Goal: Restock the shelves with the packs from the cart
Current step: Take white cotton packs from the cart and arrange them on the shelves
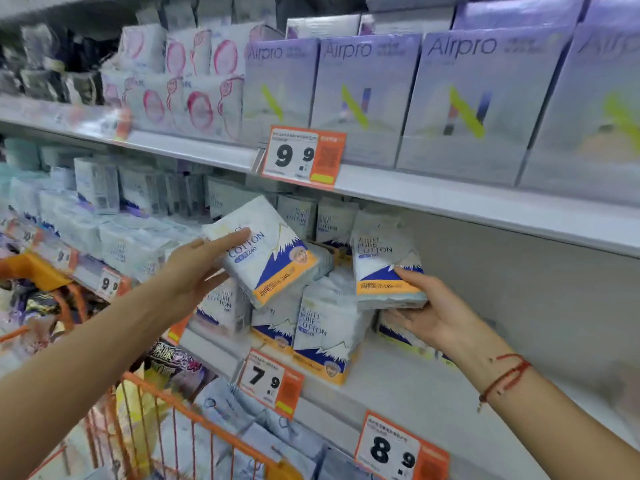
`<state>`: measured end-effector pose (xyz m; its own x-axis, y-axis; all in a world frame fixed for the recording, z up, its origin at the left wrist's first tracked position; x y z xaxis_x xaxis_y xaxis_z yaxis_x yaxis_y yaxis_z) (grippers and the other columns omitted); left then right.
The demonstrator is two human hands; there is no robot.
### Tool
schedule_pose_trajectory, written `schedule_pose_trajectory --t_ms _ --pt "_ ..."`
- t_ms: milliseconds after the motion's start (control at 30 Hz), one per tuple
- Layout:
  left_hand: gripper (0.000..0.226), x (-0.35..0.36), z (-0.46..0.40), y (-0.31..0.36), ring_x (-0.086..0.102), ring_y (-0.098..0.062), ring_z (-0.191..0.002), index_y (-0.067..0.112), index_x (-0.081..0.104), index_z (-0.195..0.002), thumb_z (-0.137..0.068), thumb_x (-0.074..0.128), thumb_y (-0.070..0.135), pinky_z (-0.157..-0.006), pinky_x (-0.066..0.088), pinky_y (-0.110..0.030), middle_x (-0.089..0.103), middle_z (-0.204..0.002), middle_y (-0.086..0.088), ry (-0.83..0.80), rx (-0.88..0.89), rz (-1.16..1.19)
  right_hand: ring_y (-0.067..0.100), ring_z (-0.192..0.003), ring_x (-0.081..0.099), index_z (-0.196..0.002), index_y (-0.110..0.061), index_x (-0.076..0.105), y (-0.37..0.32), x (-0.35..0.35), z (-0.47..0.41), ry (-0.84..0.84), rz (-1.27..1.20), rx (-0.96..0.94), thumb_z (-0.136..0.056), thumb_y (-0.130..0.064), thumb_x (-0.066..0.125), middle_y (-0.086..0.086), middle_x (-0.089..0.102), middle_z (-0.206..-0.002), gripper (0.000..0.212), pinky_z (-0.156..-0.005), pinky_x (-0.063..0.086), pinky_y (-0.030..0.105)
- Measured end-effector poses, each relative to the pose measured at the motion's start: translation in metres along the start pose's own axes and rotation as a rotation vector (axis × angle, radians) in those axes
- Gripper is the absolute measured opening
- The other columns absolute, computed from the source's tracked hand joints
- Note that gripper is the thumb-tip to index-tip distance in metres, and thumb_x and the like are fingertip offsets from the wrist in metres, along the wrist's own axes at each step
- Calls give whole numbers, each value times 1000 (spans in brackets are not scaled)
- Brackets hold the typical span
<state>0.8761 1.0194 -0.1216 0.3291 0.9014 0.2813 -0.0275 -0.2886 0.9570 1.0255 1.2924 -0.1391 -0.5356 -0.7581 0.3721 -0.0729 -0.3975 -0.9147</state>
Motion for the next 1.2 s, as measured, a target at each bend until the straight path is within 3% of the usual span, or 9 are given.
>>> schedule_pose_trajectory --t_ms 133,267,433,600,733,867,967,1033,1200 --pt "28 14 -32 -2 64 -11 -90 18 63 -102 -77 75 23 -76 50 -22 71 -101 1 53 49 52 10 -52 50 -74 -14 58 -25 4 -47 151 278 -156 -83 -25 70 -2 57 -65 18 -45 38 20" --pt "45 24 -57 -16 64 -12 -93 14 62 -117 -77 75 27 -80 50 -23 72 -105 -1 6 1 114 19 -78 52 -101 -7 59 -44 3 -85 264 529 -294 -80 -32 73 5 57 -96 36 -66 41 26" --pt "36 26 -77 -19 62 -15 -101 15 64 -110 -77 74 28 -94 48 -26 70 -107 -1 6 2 133 21 -110 54 -124 -14 49 -48 -1 -110 374 894 -549 -61 -35 86 6 49 -126 77 -92 50 35" --pt "39 15 -77 -22 65 -15 -104 16 64 -111 -76 75 29 -96 49 -27 71 -109 -2 -1 -7 148 21 -107 56 -135 -32 32 -50 4 -105 398 799 -747 -68 -32 80 1 40 -127 83 -84 53 40" --pt "35 3 -71 -16 65 -13 -97 17 63 -110 -78 74 28 -86 51 -24 71 -107 -2 40 13 123 17 -114 46 -129 -20 38 -56 6 -82 537 922 -898 -70 -36 79 0 40 -124 74 -82 49 34" --pt "33 -10 -68 -9 66 -10 -92 17 61 -110 -80 72 27 -82 50 -24 71 -101 0 80 33 106 14 -98 47 -110 -22 53 -42 60 -66 205 1294 -1059 -79 -21 70 -5 52 -101 36 -66 39 22" --pt "29 -15 -67 -5 66 -12 -97 17 60 -107 -81 71 26 -93 48 -29 71 -102 0 91 54 118 23 -109 49 -126 -21 54 -14 100 -72 -148 1647 -1131 -82 -13 62 2 57 -118 45 -83 41 30" --pt "33 -19 -66 -1 66 -14 -100 16 59 -111 -81 71 23 -96 49 -31 70 -107 -3 90 81 123 22 -115 47 -135 -27 47 -13 115 -74 -245 1693 -1103 -83 -20 63 0 54 -129 55 -90 43 31" --pt "58 -30 -61 12 71 -14 -89 13 56 -125 -71 73 28 -77 59 -28 73 -103 -4 38 136 70 18 -122 48 -137 -34 44 -5 147 -78 -538 1801 -880 -81 -17 64 -5 50 -138 62 -98 45 36"
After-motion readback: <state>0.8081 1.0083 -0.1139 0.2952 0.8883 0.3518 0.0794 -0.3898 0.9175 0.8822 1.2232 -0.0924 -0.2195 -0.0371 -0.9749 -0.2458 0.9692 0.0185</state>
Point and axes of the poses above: each hand's wrist, its own z-axis away from the middle knuckle, its own x-axis out of the palm, y = z × x, the point moved 8 cm from there along -z, towards the middle knuckle
